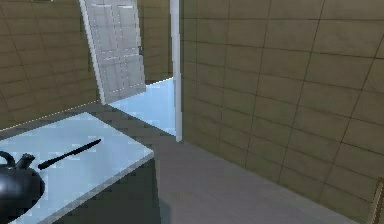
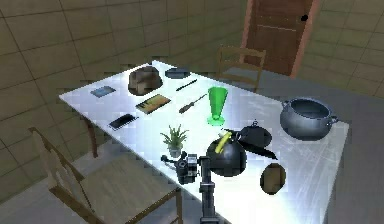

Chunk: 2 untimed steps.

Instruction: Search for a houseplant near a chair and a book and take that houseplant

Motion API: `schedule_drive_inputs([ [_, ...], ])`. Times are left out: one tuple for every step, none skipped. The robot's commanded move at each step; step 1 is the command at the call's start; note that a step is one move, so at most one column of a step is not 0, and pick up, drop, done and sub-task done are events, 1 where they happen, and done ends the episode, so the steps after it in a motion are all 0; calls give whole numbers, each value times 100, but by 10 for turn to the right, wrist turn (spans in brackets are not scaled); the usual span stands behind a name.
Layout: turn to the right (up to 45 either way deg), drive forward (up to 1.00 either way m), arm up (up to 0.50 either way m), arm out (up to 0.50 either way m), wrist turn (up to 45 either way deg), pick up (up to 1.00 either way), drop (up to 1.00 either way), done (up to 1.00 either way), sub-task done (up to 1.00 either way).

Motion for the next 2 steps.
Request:
schedule_drive_inputs([
  [0,0,10,0,0,0,0,0,0],
  [0,0,0,0,0,0,0,100,0],
])
